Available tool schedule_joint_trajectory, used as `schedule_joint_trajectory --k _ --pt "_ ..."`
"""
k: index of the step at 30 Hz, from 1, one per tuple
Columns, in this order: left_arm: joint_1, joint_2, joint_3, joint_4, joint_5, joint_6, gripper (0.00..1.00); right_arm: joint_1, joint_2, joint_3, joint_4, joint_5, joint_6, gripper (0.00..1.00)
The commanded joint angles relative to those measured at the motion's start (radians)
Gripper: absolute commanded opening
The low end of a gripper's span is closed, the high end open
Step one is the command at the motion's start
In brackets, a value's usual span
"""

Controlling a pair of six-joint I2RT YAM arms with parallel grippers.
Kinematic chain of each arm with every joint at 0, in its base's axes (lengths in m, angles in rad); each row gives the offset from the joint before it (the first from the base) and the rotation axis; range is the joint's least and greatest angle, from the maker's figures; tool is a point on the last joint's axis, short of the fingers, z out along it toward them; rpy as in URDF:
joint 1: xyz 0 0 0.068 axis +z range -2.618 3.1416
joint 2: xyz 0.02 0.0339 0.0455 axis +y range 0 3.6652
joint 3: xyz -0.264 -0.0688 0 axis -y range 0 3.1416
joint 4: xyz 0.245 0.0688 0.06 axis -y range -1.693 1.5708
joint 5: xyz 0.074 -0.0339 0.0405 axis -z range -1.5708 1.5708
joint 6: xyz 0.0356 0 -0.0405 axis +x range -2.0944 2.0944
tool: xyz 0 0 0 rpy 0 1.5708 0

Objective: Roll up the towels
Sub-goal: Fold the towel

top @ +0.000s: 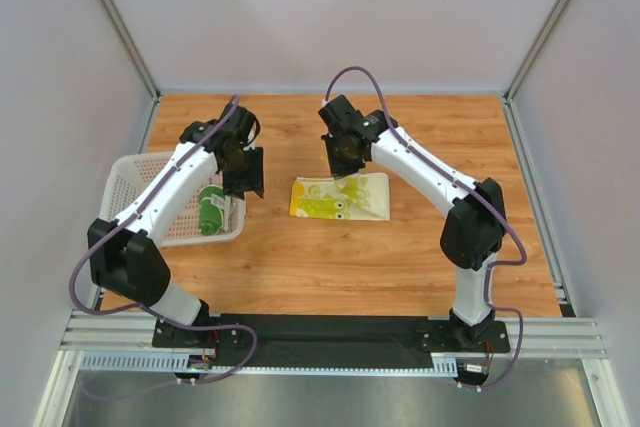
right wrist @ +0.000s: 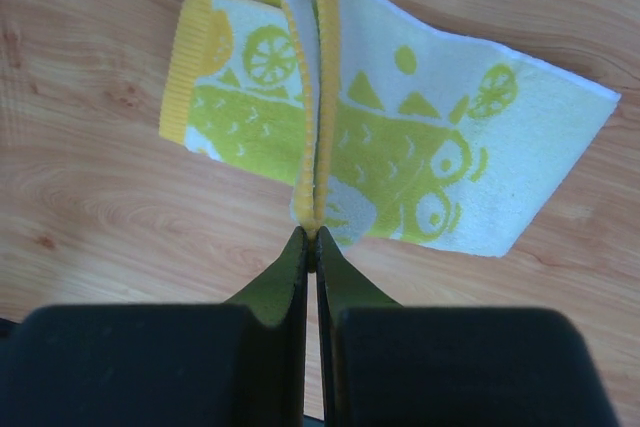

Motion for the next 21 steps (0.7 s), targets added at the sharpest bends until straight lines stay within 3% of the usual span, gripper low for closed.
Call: schedule_joint_trajectory --k 1,21 --pt "0.009 -0.048 -0.004 -0.013 -0.011 -0.009 0.55 0.03 0.024 0.054 0.019 -0.012 -0.007 0.0" --pt "0.029 -0.071 -0.035 -0.011 -0.039 0.003 0.55 0.094 0.168 0.144 0.012 -0.015 -0.025 0.0"
